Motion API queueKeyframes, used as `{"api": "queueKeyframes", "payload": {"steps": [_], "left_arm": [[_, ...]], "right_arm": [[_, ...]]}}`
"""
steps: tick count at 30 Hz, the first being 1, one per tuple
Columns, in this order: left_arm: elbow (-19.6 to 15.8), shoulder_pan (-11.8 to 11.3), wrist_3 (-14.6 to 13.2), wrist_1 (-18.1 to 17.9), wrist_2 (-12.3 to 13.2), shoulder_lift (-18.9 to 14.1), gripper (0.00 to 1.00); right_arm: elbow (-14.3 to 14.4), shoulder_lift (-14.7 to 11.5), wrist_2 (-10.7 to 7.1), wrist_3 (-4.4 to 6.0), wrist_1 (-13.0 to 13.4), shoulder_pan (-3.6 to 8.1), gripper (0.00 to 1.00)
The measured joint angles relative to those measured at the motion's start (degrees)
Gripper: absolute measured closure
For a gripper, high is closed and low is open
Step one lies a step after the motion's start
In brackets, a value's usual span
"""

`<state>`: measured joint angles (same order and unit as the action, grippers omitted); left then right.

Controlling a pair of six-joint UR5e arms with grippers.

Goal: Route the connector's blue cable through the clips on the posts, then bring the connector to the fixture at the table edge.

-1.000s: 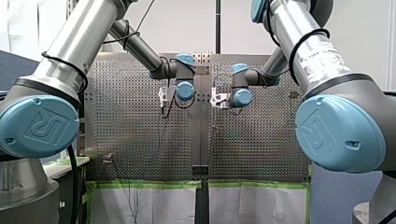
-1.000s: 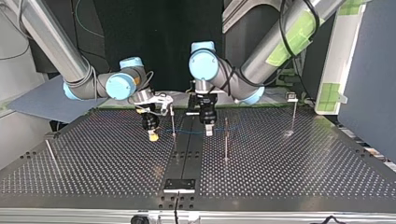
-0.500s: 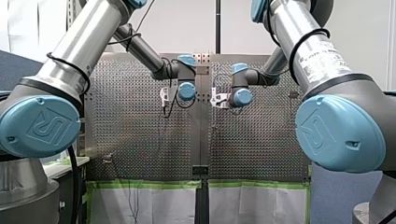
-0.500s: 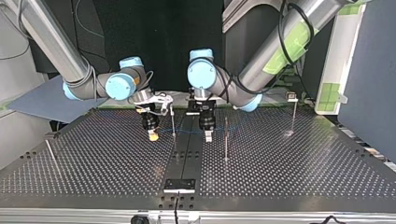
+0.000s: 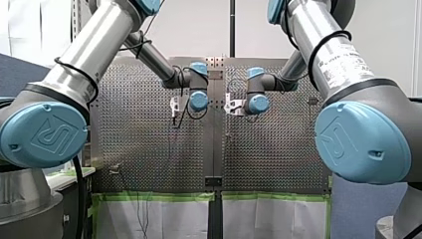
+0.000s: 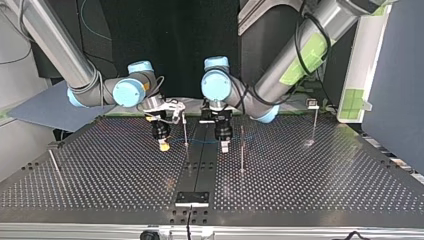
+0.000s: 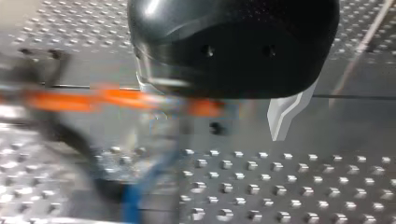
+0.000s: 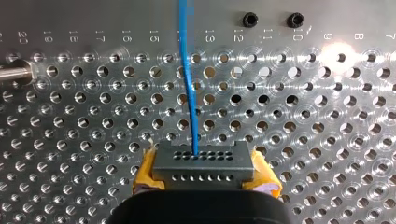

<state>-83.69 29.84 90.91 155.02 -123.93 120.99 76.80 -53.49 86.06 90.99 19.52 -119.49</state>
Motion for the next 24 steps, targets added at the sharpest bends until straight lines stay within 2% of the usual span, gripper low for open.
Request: {"api": "queueKeyframes", "payload": {"steps": [14,23,24], "left_arm": [[2.0,-0.4,0.2,1.0,-0.3,1.2,0.0],[2.5,-0.7,-1.3,0.9,-2.1,1.2,0.0],[2.6,-0.7,-1.5,0.9,-2.3,1.2,0.06]], "right_arm": [[0.0,0.0,0.0,0.0,-0.1,0.0,0.99],[0.0,0.0,-0.02,0.0,-0.1,0.0,0.99],[0.0,0.0,-0.04,0.0,-0.1,0.0,0.99]]}}
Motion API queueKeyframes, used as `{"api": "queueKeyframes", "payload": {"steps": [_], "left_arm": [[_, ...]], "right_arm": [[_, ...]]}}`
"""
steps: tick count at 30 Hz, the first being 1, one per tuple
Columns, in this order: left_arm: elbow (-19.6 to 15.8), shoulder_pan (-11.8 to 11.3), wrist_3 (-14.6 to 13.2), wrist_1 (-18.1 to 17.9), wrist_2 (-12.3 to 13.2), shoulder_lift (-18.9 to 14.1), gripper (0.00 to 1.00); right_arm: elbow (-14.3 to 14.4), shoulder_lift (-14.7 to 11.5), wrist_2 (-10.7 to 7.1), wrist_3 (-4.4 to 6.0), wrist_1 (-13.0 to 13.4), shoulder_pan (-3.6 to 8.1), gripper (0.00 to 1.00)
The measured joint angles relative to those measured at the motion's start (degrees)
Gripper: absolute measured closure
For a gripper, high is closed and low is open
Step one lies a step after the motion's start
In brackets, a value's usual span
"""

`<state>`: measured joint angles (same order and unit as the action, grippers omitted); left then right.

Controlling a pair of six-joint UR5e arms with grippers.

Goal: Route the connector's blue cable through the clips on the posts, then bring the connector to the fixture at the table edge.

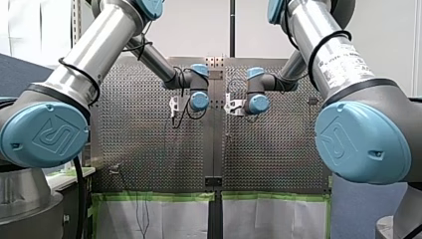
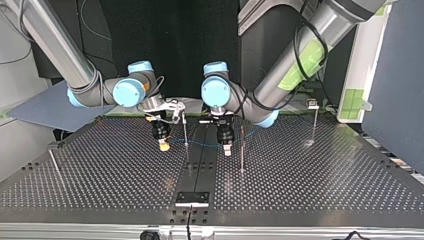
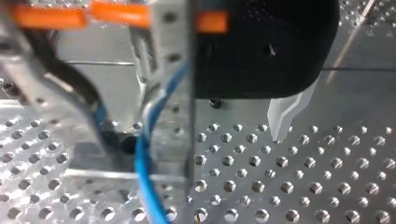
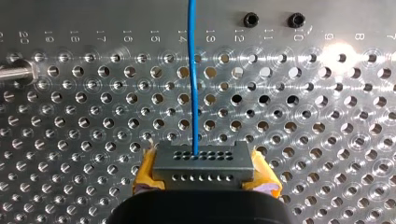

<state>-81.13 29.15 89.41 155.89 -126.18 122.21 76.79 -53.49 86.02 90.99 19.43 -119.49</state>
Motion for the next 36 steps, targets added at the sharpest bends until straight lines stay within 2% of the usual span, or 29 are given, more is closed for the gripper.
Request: {"api": "queueKeyframes", "payload": {"steps": [1,2,3,4,5,6,7,8,9,10,11,16,30,36], "left_arm": [[0.0,0.0,-0.1,0.0,-0.1,0.0,0.06],[0.0,0.0,-0.2,0.0,-0.1,0.0,0.15],[0.0,0.0,-0.4,-0.1,-0.2,0.0,0.29],[0.0,0.0,-0.6,-0.3,-0.2,0.0,0.29],[0.0,0.1,-0.9,-0.4,-0.2,0.0,0.39],[0.0,0.1,-1.3,-0.7,-0.2,0.0,0.39],[0.0,0.2,-1.7,-0.9,-0.1,0.0,0.52],[0.0,0.3,-2.1,-1.1,-0.2,0.0,0.72],[0.0,0.4,-2.5,-1.3,-0.4,0.0,0.85],[0.0,0.4,-2.7,-1.4,-0.6,0.0,0.85],[0.0,0.5,-2.9,-1.5,-0.9,0.0,1.0],[0.0,0.7,-3.4,-2.0,-3.1,0.0,1.0],[0.0,1.3,-4.1,-1.5,-5.1,0.0,1.0],[0.0,2.6,-4.1,-1.2,-5.2,0.0,1.0]], "right_arm": [[0.0,0.0,0.0,0.0,0.0,0.0,0.99],[0.0,0.0,0.0,0.0,0.0,0.0,0.99],[0.0,0.0,0.0,0.0,0.0,0.0,0.99],[0.0,0.0,-0.01,0.0,0.0,0.0,0.99],[0.0,0.0,0.0,0.0,0.0,0.0,0.99],[0.0,0.0,0.0,0.0,0.0,0.0,0.99],[0.0,0.0,-0.01,0.0,0.0,0.0,0.99],[0.0,0.0,-0.01,0.0,0.0,0.0,0.99],[0.0,0.0,-0.01,0.0,0.0,0.0,0.99],[0.0,0.0,0.0,0.0,0.0,0.0,0.99],[0.0,0.0,0.0,0.0,-0.1,0.0,0.99],[0.0,0.0,0.02,0.0,-0.1,0.0,0.99],[0.0,0.0,0.05,0.0,-0.1,0.0,0.99],[0.1,0.0,1.33,-0.31,-0.8,0.0,0.99]]}}
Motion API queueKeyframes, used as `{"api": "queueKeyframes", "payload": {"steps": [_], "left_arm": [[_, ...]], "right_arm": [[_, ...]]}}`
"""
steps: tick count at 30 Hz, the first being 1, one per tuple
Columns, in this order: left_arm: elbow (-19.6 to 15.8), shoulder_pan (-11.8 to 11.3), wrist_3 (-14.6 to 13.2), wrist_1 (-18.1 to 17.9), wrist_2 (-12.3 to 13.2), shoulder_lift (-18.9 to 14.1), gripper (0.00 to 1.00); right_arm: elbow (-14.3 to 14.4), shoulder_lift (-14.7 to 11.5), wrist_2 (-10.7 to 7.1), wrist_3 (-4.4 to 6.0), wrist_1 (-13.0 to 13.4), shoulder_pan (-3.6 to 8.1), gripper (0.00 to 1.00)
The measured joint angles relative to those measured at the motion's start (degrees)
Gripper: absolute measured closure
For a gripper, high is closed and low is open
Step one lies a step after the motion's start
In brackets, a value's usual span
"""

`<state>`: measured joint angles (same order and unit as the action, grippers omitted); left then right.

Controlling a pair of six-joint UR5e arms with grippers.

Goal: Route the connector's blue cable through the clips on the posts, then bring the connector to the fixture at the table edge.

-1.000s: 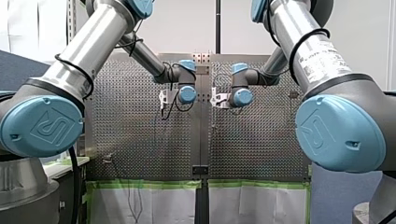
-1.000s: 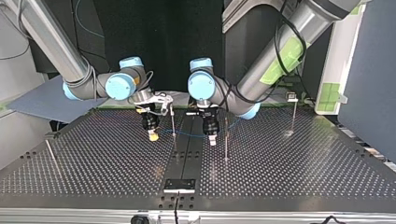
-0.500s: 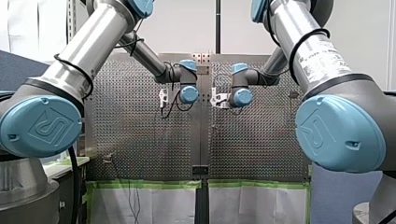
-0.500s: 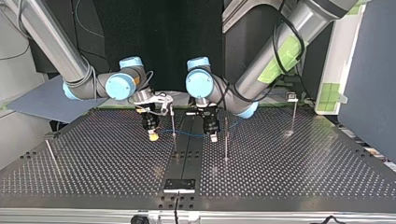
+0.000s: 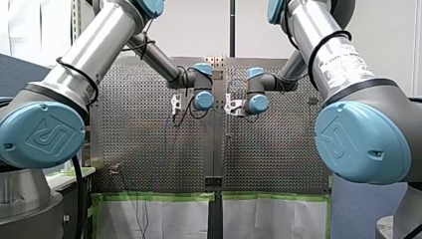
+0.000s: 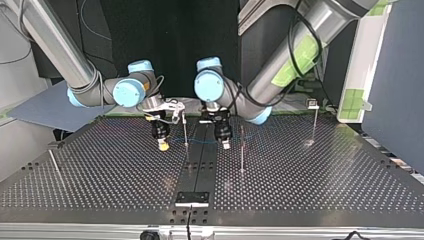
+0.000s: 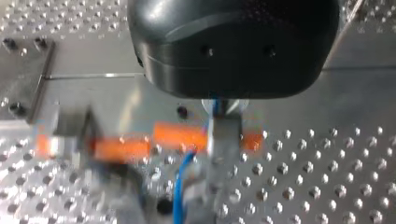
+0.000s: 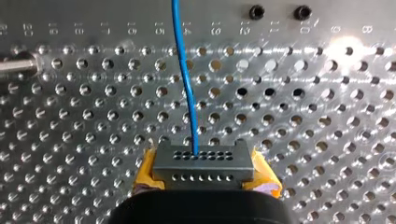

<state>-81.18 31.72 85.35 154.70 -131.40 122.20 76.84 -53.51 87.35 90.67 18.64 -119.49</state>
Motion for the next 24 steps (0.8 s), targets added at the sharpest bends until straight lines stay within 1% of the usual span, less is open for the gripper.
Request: {"api": "queueKeyframes", "payload": {"steps": [5,9,16,19,24], "left_arm": [[-0.7,1.0,0.1,-0.4,0.4,0.0,1.0],[-2.2,1.6,0.4,-1.5,1.0,0.1,1.0],[-5.1,2.0,0.9,-2.9,1.2,0.1,1.0],[-6.5,2.2,1.0,-3.9,1.2,0.1,1.0],[-8.4,2.4,1.4,-4.8,1.1,0.1,1.0]], "right_arm": [[0.6,-0.3,2.0,-1.37,-0.8,0.0,0.99],[1.5,-0.7,3.16,-1.79,-0.8,0.0,0.99],[3.8,-1.8,3.5,-1.93,0.3,0.03,0.99],[5.3,-2.5,3.48,-1.97,1.2,0.07,0.99],[7.5,-2.9,3.43,-2.13,2.0,0.08,0.99]]}}
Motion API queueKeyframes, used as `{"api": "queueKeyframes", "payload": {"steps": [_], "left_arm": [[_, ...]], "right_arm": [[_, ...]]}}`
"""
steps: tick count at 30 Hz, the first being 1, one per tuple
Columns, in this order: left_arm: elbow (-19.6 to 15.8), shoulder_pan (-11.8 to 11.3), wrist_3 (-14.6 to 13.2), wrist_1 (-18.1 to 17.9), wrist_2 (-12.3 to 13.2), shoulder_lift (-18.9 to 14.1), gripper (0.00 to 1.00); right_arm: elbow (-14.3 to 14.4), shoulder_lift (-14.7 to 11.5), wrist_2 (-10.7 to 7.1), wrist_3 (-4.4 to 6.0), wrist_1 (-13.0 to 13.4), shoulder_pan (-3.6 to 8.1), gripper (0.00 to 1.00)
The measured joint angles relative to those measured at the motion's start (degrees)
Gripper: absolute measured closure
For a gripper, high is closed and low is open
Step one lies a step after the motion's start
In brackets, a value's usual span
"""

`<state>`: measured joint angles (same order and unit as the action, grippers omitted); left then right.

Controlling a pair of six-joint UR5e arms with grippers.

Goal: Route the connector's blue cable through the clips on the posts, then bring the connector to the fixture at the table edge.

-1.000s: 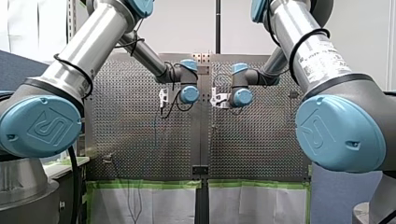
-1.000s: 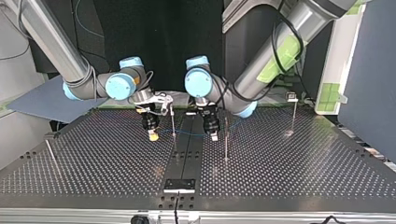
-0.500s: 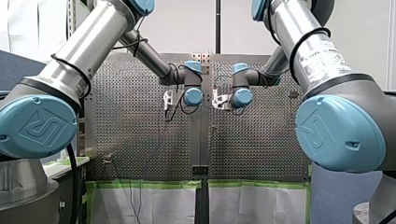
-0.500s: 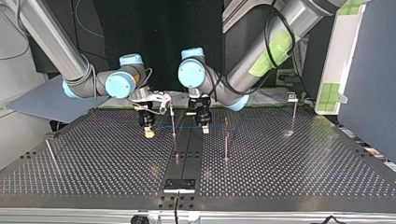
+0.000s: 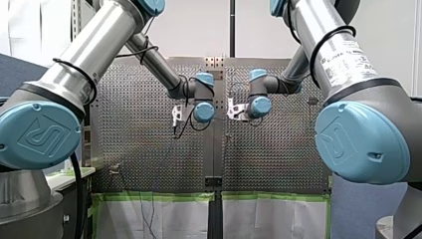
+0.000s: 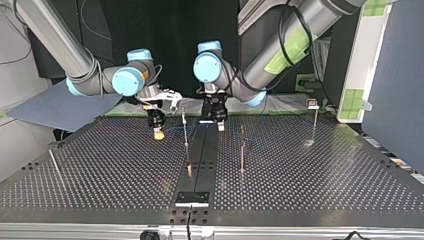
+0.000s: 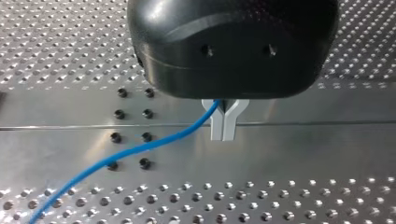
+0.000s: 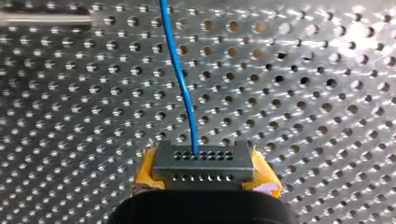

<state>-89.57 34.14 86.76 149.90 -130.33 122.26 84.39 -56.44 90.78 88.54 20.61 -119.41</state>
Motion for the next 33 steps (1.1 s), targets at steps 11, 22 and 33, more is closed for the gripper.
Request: {"api": "queueKeyframes", "payload": {"steps": [11,22,33], "left_arm": [[-3.0,0.5,0.5,-1.8,-0.1,0.0,1.0],[-3.3,2.6,1.0,-1.7,0.0,0.0,1.0],[-5.0,4.8,1.4,-2.2,-0.1,0.0,1.0]], "right_arm": [[2.4,-0.9,0.13,-0.34,0.4,0.01,0.99],[6.4,-4.1,0.52,-0.16,2.0,0.08,0.99],[11.8,-4.5,2.1,0.57,5.8,-0.19,0.99]]}}
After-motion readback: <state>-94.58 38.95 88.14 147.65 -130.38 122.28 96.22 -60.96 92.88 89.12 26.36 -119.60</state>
